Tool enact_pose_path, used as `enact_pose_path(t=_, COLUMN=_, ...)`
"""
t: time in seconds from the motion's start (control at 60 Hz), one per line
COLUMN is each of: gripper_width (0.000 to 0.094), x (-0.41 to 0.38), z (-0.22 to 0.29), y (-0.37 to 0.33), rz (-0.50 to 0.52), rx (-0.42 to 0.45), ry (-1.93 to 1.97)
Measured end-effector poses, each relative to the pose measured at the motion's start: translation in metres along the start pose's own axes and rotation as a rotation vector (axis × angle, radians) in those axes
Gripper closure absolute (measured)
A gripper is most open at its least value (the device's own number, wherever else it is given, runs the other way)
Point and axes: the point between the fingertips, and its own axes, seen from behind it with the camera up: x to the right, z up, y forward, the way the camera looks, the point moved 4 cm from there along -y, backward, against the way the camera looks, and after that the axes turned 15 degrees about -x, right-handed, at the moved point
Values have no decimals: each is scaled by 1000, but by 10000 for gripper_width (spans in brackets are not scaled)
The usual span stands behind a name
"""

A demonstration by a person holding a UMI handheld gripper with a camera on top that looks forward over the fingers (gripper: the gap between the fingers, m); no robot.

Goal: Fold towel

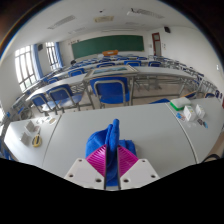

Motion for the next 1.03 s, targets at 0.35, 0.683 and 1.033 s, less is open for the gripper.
enact_pose_path(t=0.35, gripper_width=86, x=83, z=-14, y=-66, rz=-207, rx=30, ry=-54)
enact_pose_path(t=0.683, gripper_width=89, x=-31, z=-70, y=-190, rz=-228, rx=83, ry=-52)
enact_pose_path(t=1.033, gripper_width=88, x=-91, z=-131, y=-271, rz=-234, rx=113, ry=-51)
